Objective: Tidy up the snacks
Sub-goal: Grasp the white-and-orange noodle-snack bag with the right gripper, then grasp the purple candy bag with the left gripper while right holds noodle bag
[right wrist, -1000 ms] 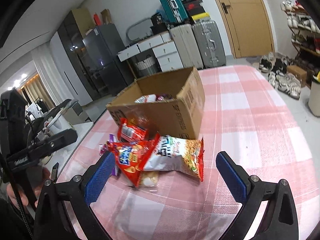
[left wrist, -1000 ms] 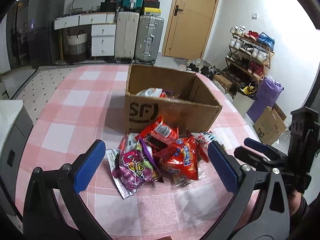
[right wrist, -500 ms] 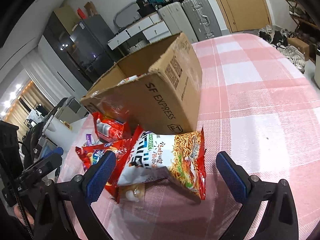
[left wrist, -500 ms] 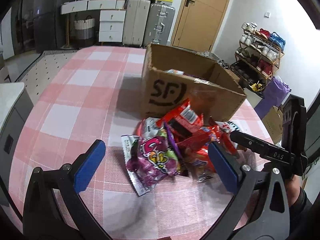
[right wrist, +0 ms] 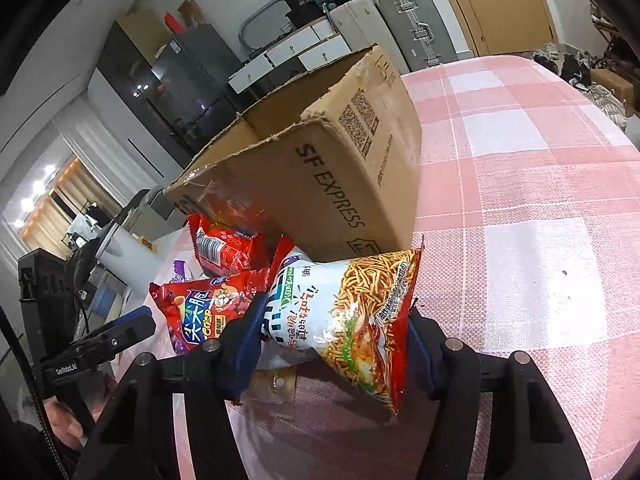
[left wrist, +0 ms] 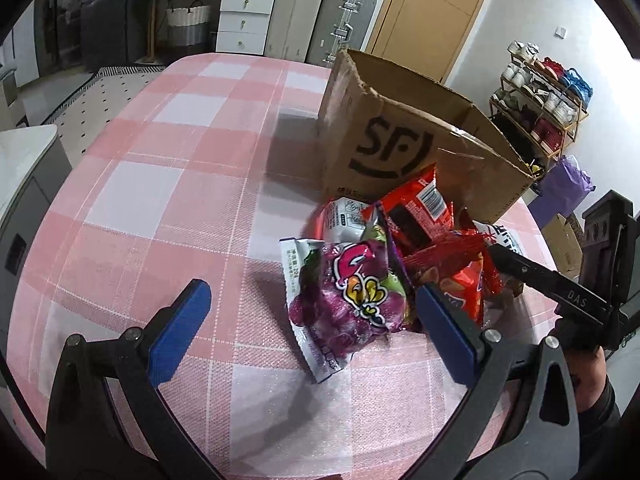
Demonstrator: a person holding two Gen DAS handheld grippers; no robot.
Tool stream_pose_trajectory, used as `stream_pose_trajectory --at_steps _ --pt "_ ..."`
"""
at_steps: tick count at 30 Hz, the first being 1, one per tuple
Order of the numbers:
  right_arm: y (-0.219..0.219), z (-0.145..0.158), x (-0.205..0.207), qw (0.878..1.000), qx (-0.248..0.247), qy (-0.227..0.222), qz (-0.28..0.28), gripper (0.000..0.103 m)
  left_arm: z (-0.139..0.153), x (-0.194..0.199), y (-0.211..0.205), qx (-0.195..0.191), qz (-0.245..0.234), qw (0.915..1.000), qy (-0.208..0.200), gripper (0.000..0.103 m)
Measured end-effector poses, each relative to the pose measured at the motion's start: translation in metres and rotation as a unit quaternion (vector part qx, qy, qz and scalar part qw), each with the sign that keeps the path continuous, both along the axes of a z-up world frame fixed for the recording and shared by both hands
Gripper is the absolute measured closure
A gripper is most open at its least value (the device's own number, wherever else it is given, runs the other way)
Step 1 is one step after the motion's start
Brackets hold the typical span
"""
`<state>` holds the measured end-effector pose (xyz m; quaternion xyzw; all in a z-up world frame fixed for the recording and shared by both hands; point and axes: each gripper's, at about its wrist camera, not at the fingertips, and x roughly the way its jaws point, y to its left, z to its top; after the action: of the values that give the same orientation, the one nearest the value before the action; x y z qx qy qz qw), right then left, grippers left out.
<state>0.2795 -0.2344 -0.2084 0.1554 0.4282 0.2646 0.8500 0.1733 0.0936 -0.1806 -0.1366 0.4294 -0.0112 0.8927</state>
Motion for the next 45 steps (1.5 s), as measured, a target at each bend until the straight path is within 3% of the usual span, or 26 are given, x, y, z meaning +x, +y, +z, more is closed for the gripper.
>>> stream_pose_trajectory --at_steps 20,37,43,45 --pt "-0.026 0.017 -0.035 1.000 0.016 -0.025 -0.008 0.041 -0.031 0.024 0.013 -0.035 0.000 0.9988 0.034 0.001" --pt "-0.032 0.018 -0.040 0.999 0.020 -0.023 -0.014 0.041 -0.037 0.043 0.003 -0.055 -0.019 0.9977 0.035 0.002" --pt "-0.034 0.019 -0.041 0.999 0.020 -0.023 -0.015 0.041 -0.034 0.043 -0.009 -0.063 -0.050 0.9962 0.034 0.026" --pt "-0.034 0.019 -0.041 0.999 0.021 -0.024 -0.016 0.041 -0.033 0.042 -0.008 -0.090 -0.066 0.9930 0.038 0.046"
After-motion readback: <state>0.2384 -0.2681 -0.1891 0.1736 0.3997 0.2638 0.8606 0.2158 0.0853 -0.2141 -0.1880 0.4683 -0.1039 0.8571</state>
